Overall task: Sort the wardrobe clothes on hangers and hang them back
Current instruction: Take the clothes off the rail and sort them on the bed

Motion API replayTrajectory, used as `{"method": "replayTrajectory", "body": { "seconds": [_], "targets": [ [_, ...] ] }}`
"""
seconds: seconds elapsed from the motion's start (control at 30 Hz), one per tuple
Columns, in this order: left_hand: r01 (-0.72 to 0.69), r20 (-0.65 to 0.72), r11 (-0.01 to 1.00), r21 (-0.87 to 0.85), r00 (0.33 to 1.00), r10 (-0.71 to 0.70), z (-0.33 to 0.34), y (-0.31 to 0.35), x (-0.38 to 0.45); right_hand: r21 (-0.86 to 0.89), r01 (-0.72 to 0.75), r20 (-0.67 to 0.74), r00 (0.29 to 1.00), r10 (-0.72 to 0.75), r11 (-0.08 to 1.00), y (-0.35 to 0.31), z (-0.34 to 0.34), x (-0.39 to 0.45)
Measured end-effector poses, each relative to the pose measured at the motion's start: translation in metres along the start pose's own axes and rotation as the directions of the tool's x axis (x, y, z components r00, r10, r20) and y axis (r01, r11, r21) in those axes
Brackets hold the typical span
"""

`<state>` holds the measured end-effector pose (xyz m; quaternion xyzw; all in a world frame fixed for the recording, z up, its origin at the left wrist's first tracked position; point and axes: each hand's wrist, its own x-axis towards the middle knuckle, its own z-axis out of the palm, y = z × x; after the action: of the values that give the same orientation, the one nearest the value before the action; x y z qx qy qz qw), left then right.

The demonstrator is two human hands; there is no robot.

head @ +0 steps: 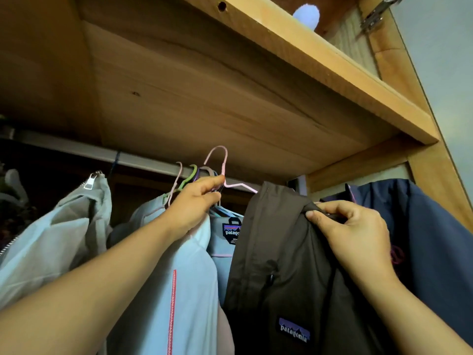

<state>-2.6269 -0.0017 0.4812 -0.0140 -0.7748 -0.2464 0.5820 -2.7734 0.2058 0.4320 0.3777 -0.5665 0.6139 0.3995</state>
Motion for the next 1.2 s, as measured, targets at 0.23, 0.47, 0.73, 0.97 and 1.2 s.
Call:
{"method": "replayTrajectory", "body": {
  "seconds": [0.23, 0.47, 0.73, 0.97, 1.2],
  "targets": [
    [-0.113, -0.084, 0.988, -0.101, 0.991, 0.105, 0.017, 0.014, -0.014, 0.062, -0.112, 0.318, 0.944, 0.086, 0.992, 0.004, -0.041, -0.018],
    [-0.238, 0.099, 0.954, 0.183, 0.970, 0.223, 0.027, 0.021, -0.036, 0.014, -0.247, 0.592, 0.783, 0.190, 0.969, 0.002, -0.086, -0.042],
    [-0.410, 0.152, 0.895, 0.175, 0.909, 0.387, 0.058, 0.069, -0.092, 0.023, -0.038, 0.522, 0.853, 0.020, 0.999, -0.025, -0.134, -0.074],
    [-0.414, 0.213, 0.869, 0.270, 0.906, 0.366, 0.089, 0.099, -0.192, -0.174, -0.011, 0.529, 0.842, 0.103, 0.985, -0.016, -0.155, -0.135],
    [-0.256, 0.118, 0.891, 0.374, 0.966, 0.228, 0.098, 0.153, -0.292, -0.077, -0.115, 0.459, 0.878, 0.137, 0.990, -0.005, -0.207, -0.188]
  ]
}}
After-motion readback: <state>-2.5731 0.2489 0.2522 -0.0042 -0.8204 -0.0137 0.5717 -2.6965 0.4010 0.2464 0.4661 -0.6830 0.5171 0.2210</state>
